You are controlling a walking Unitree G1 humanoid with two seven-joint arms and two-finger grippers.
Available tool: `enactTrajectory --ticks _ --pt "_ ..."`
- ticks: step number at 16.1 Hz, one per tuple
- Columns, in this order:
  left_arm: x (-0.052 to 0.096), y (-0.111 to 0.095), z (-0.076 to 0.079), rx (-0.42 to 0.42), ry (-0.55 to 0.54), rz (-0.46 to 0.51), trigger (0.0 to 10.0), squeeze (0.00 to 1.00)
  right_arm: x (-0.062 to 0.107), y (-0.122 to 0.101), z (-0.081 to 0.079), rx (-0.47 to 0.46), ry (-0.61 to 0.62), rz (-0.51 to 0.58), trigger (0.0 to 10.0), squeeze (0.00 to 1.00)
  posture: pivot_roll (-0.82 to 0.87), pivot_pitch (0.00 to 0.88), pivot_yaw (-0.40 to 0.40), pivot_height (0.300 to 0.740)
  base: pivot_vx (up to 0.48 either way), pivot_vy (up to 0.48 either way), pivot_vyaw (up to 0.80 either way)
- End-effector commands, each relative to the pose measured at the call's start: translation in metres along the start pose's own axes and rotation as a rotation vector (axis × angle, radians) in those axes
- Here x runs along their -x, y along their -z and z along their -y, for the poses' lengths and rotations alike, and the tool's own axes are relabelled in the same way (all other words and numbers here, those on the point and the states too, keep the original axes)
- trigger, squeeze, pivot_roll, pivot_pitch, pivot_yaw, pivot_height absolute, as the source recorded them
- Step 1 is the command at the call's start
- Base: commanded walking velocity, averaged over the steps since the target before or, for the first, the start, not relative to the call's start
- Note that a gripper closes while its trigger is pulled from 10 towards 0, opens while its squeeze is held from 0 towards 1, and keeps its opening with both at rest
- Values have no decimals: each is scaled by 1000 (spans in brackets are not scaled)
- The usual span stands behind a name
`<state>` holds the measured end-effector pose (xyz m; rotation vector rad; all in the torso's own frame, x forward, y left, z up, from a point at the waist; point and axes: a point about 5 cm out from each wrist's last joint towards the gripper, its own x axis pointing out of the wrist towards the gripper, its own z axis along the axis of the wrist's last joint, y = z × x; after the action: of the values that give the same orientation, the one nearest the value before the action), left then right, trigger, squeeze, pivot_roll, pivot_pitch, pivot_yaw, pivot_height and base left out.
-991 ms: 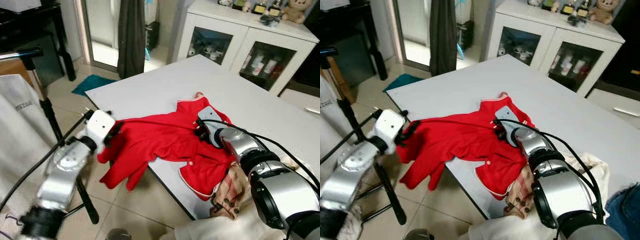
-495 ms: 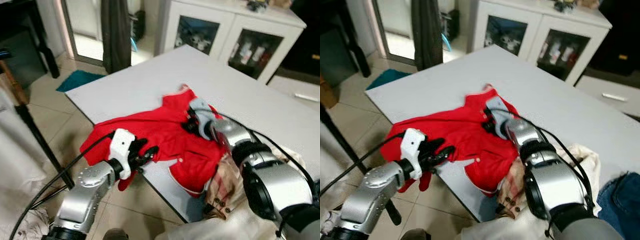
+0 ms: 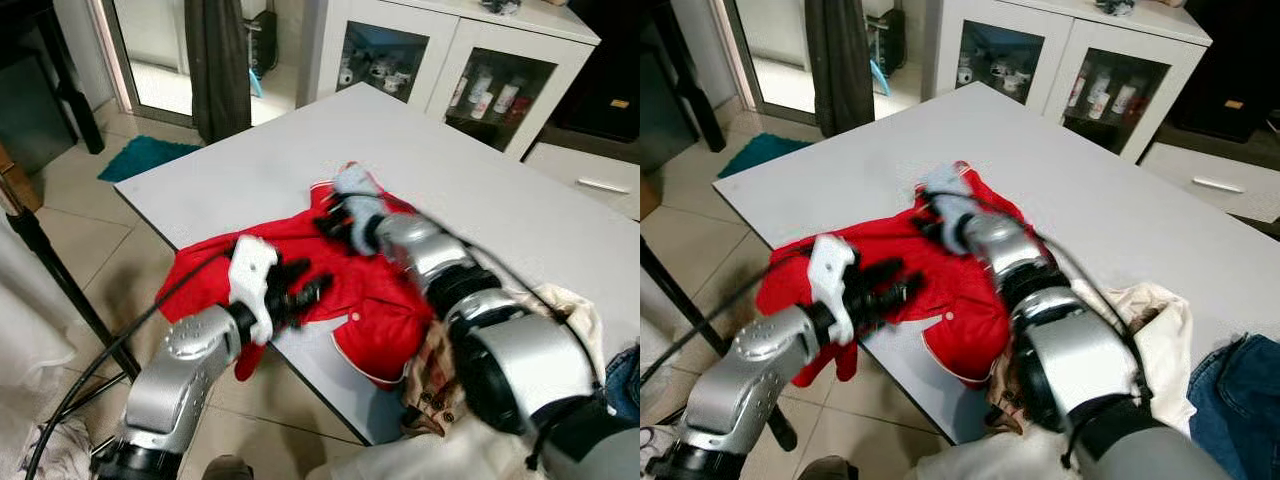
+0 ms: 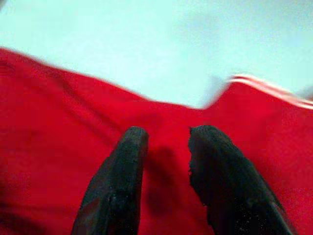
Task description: Hang hanger
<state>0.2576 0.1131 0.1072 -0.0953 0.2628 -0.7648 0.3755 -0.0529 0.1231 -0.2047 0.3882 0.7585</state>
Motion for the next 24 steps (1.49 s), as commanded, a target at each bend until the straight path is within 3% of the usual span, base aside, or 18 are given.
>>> enactTrajectory --ticks 1,3,6,7,9,10,11,15,20,22,24 --pt "1 14 4 30 39 -82 10000 0 0 17 -3 1 2 -54 10000 0 228 21 -112 740 0 0 0" --pt "5 27 -2 81 18 -157 10000 0 -2 22 -4 23 51 -67 10000 0 239 24 -116 740 0 0 0" --pt "10 44 -19 84 -54 -302 10000 0 2 23 6 56 137 -89 10000 0 243 24 -115 740 0 0 0" --pt "10 44 -19 84 -54 -302 10000 0 2 23 6 56 137 -89 10000 0 243 24 -115 740 0 0 0" --pt "17 49 -48 24 -224 -405 10000 0 10 35 16 104 146 -173 10000 0 232 20 -110 740 0 0 0" --pt "19 48 -55 4 -271 -421 10000 0 11 38 17 115 137 -198 10000 0 232 20 -110 740 0 0 0" --pt "28 41 -75 -94 -365 -462 10000 0 20 58 21 146 63 -290 10000 0 226 17 -109 740 0 0 0" --pt "44 26 -104 -274 -434 -558 10000 0 41 100 26 178 -65 -447 10000 0 209 14 -98 740 0 0 0" --pt "49 6 -129 -413 -494 -580 10000 0 43 112 10 130 -235 -474 10000 0 195 11 -88 740 0 0 0" --pt "57 -22 -151 -503 -586 -558 10000 0 43 114 3 80 -327 -461 10000 0 195 9 -87 740 0 0 0" --pt "61 -33 -160 -541 -631 -549 10000 0 42 111 0 32 -359 -433 10000 0 197 6 -83 740 0 0 0"
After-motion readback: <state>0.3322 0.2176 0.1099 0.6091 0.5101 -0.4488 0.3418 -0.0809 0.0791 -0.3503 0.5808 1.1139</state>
